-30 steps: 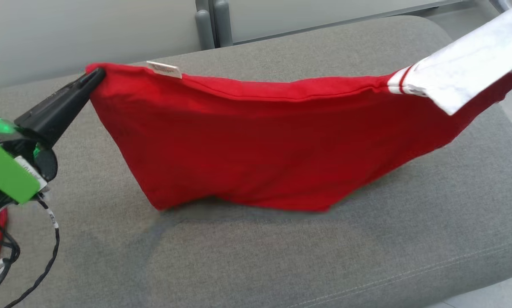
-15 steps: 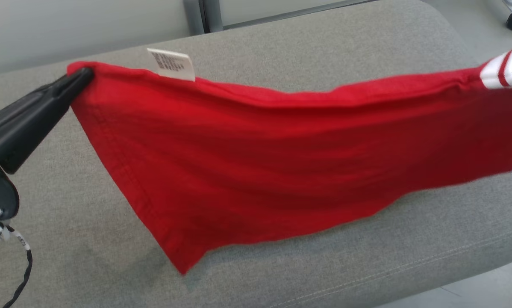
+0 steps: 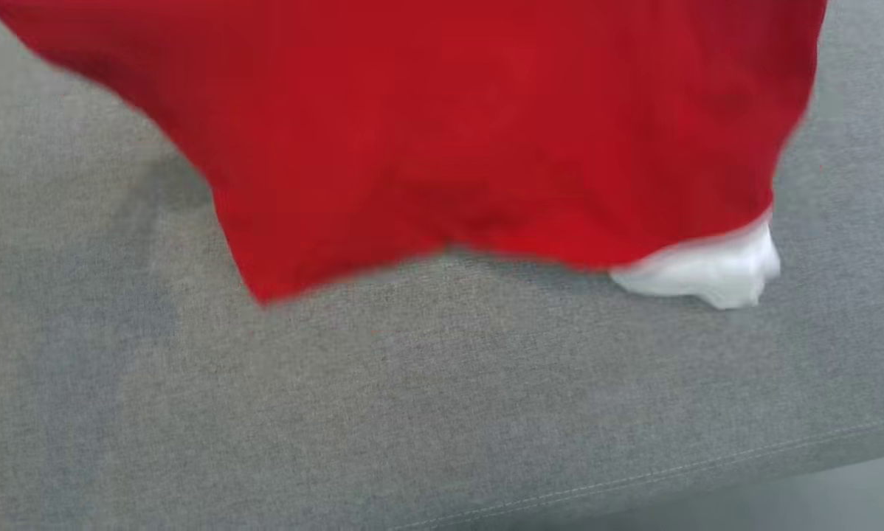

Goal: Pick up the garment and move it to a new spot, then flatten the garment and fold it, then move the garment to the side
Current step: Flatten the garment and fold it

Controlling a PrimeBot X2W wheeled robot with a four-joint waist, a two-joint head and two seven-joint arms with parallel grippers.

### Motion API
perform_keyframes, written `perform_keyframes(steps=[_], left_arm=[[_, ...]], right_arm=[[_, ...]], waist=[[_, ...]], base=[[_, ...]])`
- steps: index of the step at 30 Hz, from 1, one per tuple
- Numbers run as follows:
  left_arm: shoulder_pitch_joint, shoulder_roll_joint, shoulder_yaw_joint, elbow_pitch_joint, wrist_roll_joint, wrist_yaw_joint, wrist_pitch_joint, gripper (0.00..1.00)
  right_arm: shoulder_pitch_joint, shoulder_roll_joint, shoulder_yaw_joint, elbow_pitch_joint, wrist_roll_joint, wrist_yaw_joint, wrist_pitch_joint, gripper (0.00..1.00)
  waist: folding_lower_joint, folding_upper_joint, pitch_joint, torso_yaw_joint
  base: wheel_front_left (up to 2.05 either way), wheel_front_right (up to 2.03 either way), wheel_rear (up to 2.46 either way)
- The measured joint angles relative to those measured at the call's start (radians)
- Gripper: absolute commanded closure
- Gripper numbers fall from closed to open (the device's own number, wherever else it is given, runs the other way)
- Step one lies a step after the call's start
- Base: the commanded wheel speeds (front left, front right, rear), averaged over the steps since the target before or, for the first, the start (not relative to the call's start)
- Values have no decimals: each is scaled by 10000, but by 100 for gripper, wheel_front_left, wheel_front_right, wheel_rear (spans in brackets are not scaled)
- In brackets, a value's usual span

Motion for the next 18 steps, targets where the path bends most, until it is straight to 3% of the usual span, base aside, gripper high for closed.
perform_keyframes(steps=[2, 5, 9, 14, 18], left_arm=[[-1453, -470, 311, 318, 918, 2, -794, 100], [-3682, -1430, 545, 357, 1335, 13, -1557, 100], [-4939, -2217, 462, 366, 1950, 13, -2479, 100], [-4295, -2594, 86, 767, 2535, -268, -3659, 100], [-1968, -3145, -190, 1570, 2663, -268, -4679, 100]], right_arm=[[-1861, 525, -186, 107, -460, -71, -401, 100], [-4294, 1229, -520, 132, -815, 35, -968, 100], [-5660, 1655, -217, 495, -1179, 123, -1264, 100], [-4918, 2274, 800, 696, -1331, 203, -1396, 100], [-2404, 2552, 1053, 928, -1283, 203, -1749, 100]], waist=[[0, 0, 269, 134], [0, 0, 689, 316], [0, 1, 1268, 497], [1, 0, 2012, 601], [2, 0, 2601, 614]], base=[[0, 0, 0], [0, 0, 0], [0, 0, 0], [0, 0, 0], [0, 0, 0]])
